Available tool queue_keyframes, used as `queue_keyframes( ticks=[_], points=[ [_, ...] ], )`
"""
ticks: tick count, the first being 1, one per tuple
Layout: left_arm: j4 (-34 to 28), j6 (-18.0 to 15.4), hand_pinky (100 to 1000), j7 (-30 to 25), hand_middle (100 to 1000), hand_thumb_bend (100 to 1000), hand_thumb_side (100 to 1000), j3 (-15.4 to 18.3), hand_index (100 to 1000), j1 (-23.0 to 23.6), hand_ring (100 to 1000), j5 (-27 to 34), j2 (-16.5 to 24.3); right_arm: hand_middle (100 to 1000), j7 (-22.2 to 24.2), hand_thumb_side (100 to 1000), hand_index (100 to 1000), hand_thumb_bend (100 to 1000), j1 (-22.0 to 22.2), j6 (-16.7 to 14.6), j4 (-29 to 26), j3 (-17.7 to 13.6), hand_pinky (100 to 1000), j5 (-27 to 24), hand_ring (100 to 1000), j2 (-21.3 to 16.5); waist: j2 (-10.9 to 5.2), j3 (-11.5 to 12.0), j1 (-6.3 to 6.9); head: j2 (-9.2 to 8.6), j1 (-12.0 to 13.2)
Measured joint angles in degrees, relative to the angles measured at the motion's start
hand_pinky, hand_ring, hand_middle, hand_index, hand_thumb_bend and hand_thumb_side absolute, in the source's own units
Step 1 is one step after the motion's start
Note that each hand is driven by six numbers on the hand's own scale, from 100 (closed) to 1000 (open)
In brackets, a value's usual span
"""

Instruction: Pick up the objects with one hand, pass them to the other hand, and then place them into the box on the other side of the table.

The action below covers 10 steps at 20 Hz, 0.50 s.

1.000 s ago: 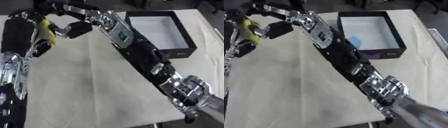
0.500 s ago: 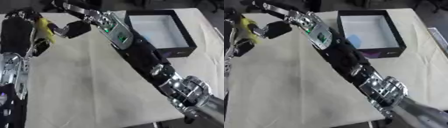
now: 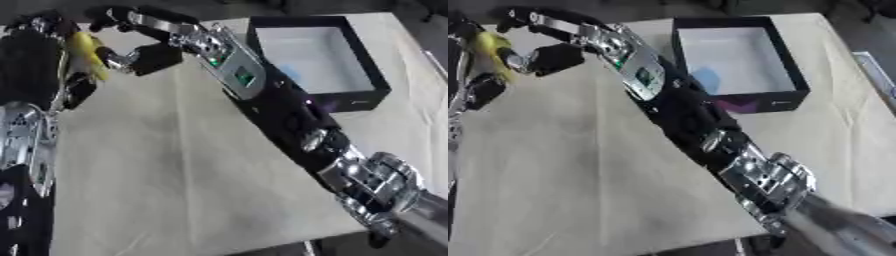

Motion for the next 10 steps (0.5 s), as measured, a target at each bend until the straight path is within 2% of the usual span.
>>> queue_keyframes(
  ticks=[10],
  points=[
    [-1.06,-0.08,570,0.35,416,251,100,-0.38,482,0.79,469,-0.51,-1.32,890,-1.49,543,1000,100,-0.97,-1.09,3.27,-0.79,1000,3.06,1000,1.84,0.31,0.6,-0.58,0.44,-0.32]
  ],
)
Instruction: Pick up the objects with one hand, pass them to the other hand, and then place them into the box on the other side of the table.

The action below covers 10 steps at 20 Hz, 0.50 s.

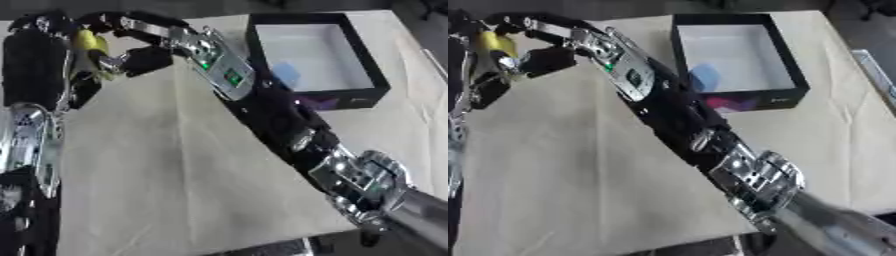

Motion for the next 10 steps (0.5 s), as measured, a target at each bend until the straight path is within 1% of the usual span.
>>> queue_keyframes(
  ticks=[4,7,10],
  points=[
    [-0.07,-0.06,566,0.43,413,234,100,-0.22,480,0.04,465,0.01,-0.19,892,-0.72,572,1000,100,-0.03,-0.84,1.29,-0.09,1000,1.25,1000,0.44,0.05,0.07,-0.18,0.02,-0.04],
    [-0.25,-0.18,563,1.19,411,226,100,-0.33,479,0.05,463,0.12,-0.19,892,-0.51,601,1000,100,-0.33,-1.21,2.29,-0.08,1000,2.04,1000,0.85,0.07,0.18,-0.51,0.02,-0.14],
    [-0.34,-0.29,561,2.01,411,223,100,-0.6,478,0.08,463,0.15,-0.19,893,-0.27,632,1000,100,-0.54,-1.27,3.17,-0.09,1000,2.61,1000,1.26,0.14,0.22,-0.53,0.02,-0.21]
  ],
)
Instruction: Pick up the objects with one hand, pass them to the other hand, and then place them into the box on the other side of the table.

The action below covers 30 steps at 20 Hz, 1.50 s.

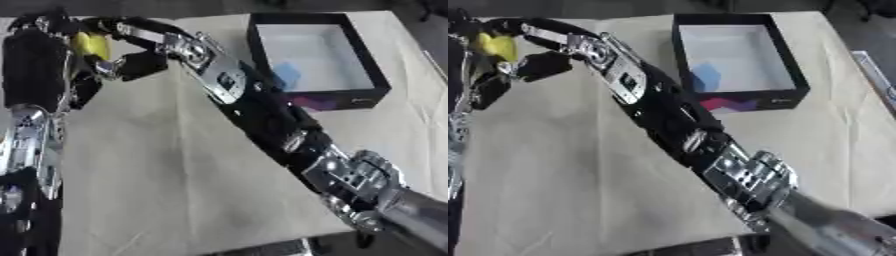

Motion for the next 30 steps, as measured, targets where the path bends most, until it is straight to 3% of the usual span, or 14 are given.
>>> queue_keyframes(
  ticks=[5,8,15,18,23,27,29,30],
  points=[
    [0.0,-0.34,561,0.93,411,219,100,-0.32,478,0.02,463,0.0,-0.01,882,0.52,695,1000,100,-0.78,0.13,2.01,-0.43,1000,0.74,1000,0.59,0.12,0.26,-0.21,0.0,-0.14],
    [0.0,-0.75,560,1.33,410,215,100,-0.44,478,0.02,462,-0.06,-0.03,835,1.07,676,1000,100,-1.34,-0.02,3.37,-0.93,990,0.74,1000,1.01,0.38,0.34,-0.32,0.0,-0.38],
    [0.34,-1.32,560,1.88,412,216,100,-1.0,484,0.09,462,-0.22,-0.54,500,1.33,391,1000,100,-1.7,1.78,4.16,-1.75,904,-3.33,1000,0.79,0.76,0.44,-0.38,-0.01,-0.64],
    [0.35,-1.52,561,2.1,415,214,100,-1.13,488,0.09,464,-0.22,-0.74,399,0.98,252,919,100,-1.7,3.81,4.17,-1.71,869,-5.77,1000,0.59,0.77,0.47,-0.38,-0.01,-0.8],
    [0.38,-1.82,561,2.85,422,219,100,-1.38,499,0.1,467,-0.22,-1.0,265,1.22,154,795,100,-1.71,6.47,4.47,-1.64,830,-9.0,1000,0.5,0.77,0.47,-0.38,-0.01,-0.95],
    [0.59,-2.03,571,3.51,440,312,100,-1.69,527,0.26,478,-0.32,-1.05,213,2.89,122,751,100,-1.72,8.74,4.89,-1.61,819,-10.69,1000,0.45,0.77,0.49,-0.38,-0.05,-0.94],
    [0.66,-2.04,594,3.89,465,390,100,-1.96,555,0.36,501,-0.33,-1.35,207,4.04,115,746,100,-1.72,9.89,5.26,-1.61,820,-11.37,1000,0.34,0.77,0.55,-0.39,-0.09,-0.92],
    [0.66,-1.92,613,4.08,492,487,100,-2.13,588,0.36,525,-0.33,-1.66,203,4.5,110,743,100,-1.72,10.34,5.42,-1.63,820,-11.71,998,0.24,0.77,0.55,-0.39,-0.1,-0.88]
  ],
)
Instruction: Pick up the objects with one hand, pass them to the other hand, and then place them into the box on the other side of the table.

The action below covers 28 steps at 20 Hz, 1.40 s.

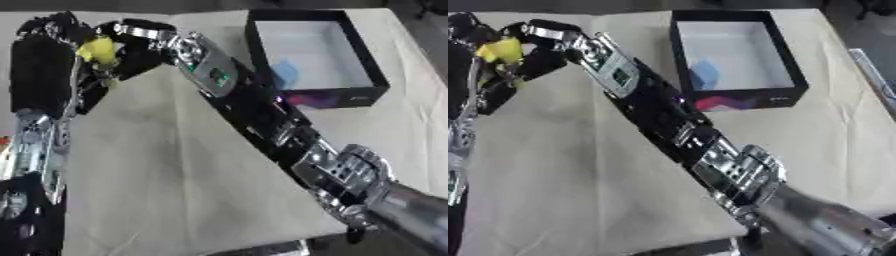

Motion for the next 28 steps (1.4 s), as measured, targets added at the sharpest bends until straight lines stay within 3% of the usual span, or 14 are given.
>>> queue_keyframes(
  ticks=[5,8,14,18,22,28],
  points=[
    [-0.02,1.48,738,1.47,679,661,100,-0.34,798,0.0,690,-0.01,-0.39,186,0.93,100,730,100,0.17,1.36,0.05,-0.1,820,-1.87,982,-0.53,0.0,0.06,0.0,-0.01,0.22],
    [-0.05,2.48,754,2.22,744,787,100,-0.34,857,0.0,752,0.08,-0.56,179,0.75,100,724,100,0.28,1.9,-0.28,-0.1,822,-3.05,980,-0.66,-0.01,0.1,0.01,-0.02,0.34],
    [-0.08,2.9,762,3.03,758,919,106,-0.34,869,-0.02,766,0.12,-0.67,160,0.25,100,703,100,0.3,2.24,-0.97,-0.1,819,-5.0,964,-1.06,-0.02,0.1,0.06,-0.03,0.37],
    [-0.1,2.1,782,3.59,762,997,240,-0.35,870,-0.14,783,-0.7,-0.62,146,-0.08,100,686,100,0.34,2.14,-0.99,-0.26,817,-5.89,955,-1.67,-0.02,0.17,0.12,-0.03,0.35],
    [-0.01,0.61,793,4.05,765,1000,336,-0.51,872,-0.18,789,-2.05,-0.52,142,-1.2,100,686,100,0.25,1.96,-0.97,-0.72,818,-7.27,956,-2.28,-0.02,0.38,0.24,-0.03,0.2],
    [0.37,-1.04,796,4.41,765,1000,351,-0.91,872,-0.18,792,-3.11,-0.29,142,-3.12,100,688,100,0.18,2.18,-0.82,-1.4,819,-9.09,958,-2.85,-0.03,0.64,0.27,-0.03,-0.11]
  ],
)
